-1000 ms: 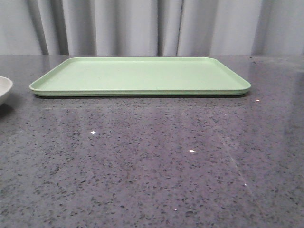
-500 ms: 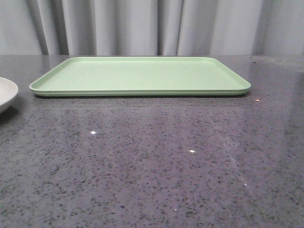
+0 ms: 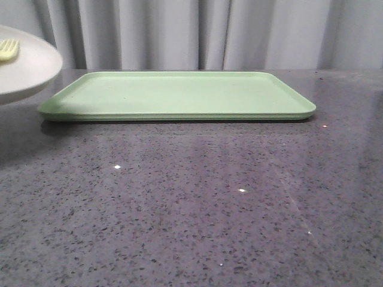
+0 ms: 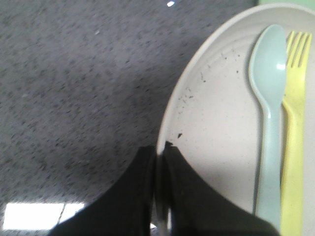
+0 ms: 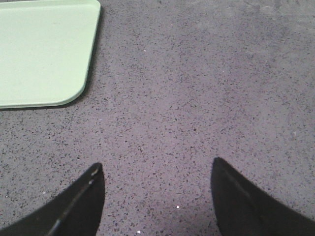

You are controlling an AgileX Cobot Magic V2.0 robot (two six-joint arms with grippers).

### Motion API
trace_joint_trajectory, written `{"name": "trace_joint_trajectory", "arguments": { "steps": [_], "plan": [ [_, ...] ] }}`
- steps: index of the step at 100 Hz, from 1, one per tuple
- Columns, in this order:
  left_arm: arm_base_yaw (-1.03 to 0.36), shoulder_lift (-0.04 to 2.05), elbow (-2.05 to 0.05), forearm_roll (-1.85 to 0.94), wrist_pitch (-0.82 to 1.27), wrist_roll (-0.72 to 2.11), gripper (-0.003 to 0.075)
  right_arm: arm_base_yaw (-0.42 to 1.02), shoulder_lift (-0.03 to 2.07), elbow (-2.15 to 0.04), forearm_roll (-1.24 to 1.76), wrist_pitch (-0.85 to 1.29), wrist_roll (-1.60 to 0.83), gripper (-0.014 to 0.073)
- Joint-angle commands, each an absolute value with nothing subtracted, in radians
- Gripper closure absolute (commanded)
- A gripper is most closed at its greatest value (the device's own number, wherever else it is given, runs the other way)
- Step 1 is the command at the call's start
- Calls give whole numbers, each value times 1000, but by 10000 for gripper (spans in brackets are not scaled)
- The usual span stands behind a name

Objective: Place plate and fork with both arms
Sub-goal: 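Lift the plate with the left gripper and carry it over the tray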

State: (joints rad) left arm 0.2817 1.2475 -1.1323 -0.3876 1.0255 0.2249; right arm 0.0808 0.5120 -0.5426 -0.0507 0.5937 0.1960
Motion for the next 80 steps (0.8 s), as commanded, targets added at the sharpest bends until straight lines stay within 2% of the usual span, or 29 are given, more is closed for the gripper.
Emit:
{"name": "trace_joint_trajectory", "arguments": {
  "steps": [1, 45, 80],
  "plan": [
    [228, 1237, -1203, -486, 969, 224, 741, 75, 522, -578, -54, 529, 192, 118],
    [-83, 1503, -1432, -547, 814, 124, 741, 75, 522, -578, -54, 539, 192, 118],
    [-230, 1738, -1665, -563, 794, -16, 741, 75, 522, -578, -54, 539, 192, 118]
  ]
}}
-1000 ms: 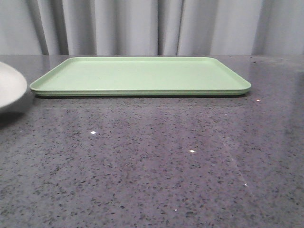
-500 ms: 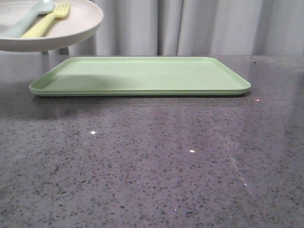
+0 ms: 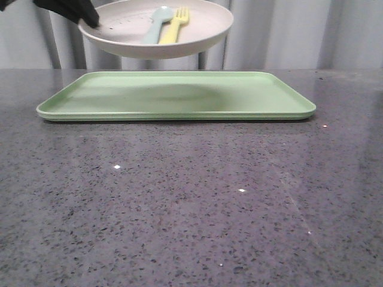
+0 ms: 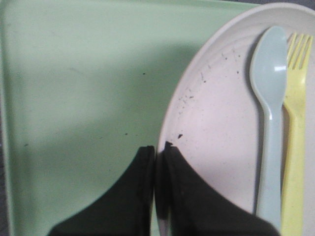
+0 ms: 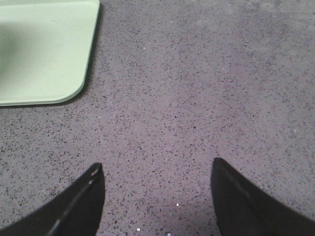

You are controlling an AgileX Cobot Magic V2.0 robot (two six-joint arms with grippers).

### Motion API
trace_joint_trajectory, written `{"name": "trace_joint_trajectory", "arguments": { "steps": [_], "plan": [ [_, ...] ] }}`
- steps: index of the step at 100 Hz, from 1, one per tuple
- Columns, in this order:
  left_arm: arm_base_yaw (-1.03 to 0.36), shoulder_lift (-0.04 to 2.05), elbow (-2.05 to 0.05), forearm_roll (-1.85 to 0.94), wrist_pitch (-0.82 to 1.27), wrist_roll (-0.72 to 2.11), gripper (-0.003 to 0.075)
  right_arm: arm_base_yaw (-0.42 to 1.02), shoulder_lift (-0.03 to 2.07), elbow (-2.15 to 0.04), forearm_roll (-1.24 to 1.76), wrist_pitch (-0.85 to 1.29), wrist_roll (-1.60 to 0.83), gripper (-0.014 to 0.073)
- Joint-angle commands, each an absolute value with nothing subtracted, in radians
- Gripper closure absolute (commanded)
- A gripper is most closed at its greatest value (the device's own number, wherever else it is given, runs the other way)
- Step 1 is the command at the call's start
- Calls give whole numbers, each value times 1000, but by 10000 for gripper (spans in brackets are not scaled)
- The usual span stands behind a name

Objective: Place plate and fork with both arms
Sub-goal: 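Lift the plate with the left gripper and carry it over the tray, then lower the plate onto the tray and open the left gripper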

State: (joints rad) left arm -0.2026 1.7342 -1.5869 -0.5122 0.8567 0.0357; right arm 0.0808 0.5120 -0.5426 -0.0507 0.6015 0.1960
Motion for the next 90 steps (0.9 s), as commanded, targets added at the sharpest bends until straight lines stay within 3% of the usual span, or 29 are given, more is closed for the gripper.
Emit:
{"name": "trace_joint_trajectory", "arguments": {
  "steps": [1, 90],
  "plan": [
    [-233, 1741, -1672, -563, 791, -25, 741, 75, 522, -578, -54, 539, 192, 118],
    [-245, 1897, -1706, -474, 763, -107, 741, 75, 522, -578, -54, 538, 192, 118]
  ]
}}
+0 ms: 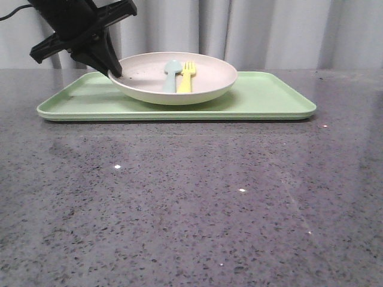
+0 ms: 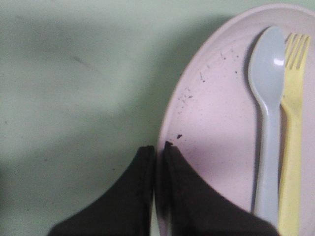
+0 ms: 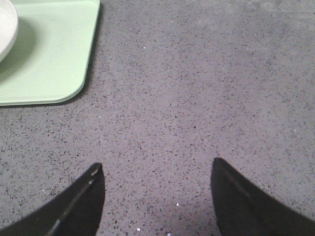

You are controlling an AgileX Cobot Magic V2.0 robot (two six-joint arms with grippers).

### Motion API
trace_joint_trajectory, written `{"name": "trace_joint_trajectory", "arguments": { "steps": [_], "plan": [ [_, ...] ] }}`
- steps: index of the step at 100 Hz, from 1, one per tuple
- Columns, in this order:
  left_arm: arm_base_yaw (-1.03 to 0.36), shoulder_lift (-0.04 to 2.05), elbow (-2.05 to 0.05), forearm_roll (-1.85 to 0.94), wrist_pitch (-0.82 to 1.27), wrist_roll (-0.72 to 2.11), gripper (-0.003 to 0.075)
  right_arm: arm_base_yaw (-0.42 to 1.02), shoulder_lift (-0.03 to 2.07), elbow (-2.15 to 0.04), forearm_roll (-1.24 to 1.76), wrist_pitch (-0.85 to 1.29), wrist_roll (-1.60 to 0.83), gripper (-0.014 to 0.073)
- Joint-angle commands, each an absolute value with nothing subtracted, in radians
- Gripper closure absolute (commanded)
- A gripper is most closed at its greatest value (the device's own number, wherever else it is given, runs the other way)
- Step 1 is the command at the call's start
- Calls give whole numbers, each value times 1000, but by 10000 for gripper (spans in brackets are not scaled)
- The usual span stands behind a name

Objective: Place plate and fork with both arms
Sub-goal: 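Lower the plate onto the tray and open the left gripper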

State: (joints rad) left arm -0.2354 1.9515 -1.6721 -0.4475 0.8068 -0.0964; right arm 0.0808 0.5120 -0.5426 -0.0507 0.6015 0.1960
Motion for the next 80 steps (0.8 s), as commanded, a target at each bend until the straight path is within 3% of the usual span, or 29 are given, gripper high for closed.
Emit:
{"name": "trace_joint_trajectory", "arguments": {
  "steps": [1, 25, 56, 80],
  "plan": [
    [-245, 1897, -1706, -474, 763, -107, 741, 75, 522, -578, -54, 538, 192, 118],
    [-245, 1897, -1706, -478, 763, -111, 713, 75, 522, -578, -54, 538, 192, 118],
    [-245, 1897, -1706, -485, 776, -111, 408, 75, 522, -578, -54, 537, 192, 118],
    [-233, 1850, -1706, -460, 765, -111, 395, 76, 522, -578, -53, 538, 192, 118]
  ]
}}
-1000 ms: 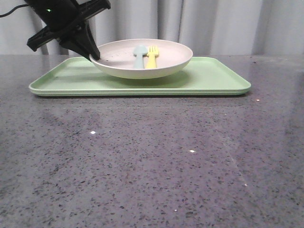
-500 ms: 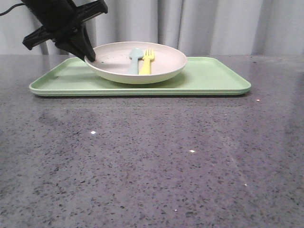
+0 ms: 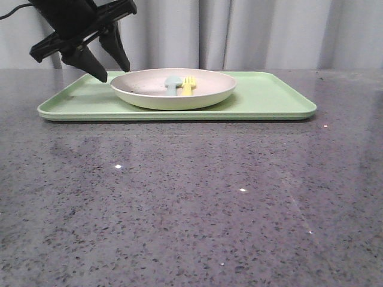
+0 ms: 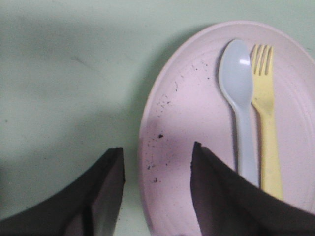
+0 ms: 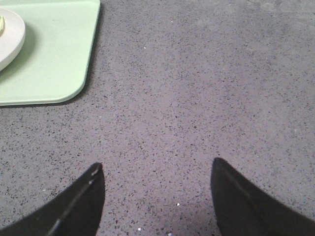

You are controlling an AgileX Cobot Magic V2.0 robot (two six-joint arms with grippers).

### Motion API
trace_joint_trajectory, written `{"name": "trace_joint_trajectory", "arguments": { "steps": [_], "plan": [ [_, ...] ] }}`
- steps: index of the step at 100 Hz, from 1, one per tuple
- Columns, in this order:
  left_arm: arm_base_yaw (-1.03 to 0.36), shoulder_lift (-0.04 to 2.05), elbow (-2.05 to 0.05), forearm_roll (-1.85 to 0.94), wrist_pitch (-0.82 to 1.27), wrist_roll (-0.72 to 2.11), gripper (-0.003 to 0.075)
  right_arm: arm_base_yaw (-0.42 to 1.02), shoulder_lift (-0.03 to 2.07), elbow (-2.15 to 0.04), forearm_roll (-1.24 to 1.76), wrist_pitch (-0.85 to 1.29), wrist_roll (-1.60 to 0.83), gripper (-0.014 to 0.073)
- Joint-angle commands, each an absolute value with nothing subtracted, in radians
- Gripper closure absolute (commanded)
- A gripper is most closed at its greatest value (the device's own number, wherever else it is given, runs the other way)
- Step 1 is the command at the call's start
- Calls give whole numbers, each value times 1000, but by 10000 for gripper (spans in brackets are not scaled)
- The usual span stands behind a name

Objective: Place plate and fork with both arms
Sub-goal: 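Lower the plate onto the tray and open the left gripper, then withdraw the left gripper upward away from the plate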

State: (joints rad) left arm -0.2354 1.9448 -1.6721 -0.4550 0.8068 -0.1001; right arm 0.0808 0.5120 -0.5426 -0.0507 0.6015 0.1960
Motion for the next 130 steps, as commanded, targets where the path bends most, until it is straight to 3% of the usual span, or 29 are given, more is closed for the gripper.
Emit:
{"name": "trace_joint_trajectory", "arguments": {
  "steps": [1, 42, 88, 130],
  "plan": [
    [-233, 1845, -1706, -449, 765, -111, 395, 77, 522, -578, -53, 539, 192, 118],
    [-233, 1546, -1480, -230, 683, -111, 395, 148, 635, -711, -48, 604, 192, 118],
    [-233, 1108, -991, -171, 552, -111, 398, 319, 1004, -1077, -27, 740, 192, 128],
    [-233, 759, -732, -160, 557, -111, 398, 427, 1342, -1430, -19, 846, 192, 128]
  ]
}}
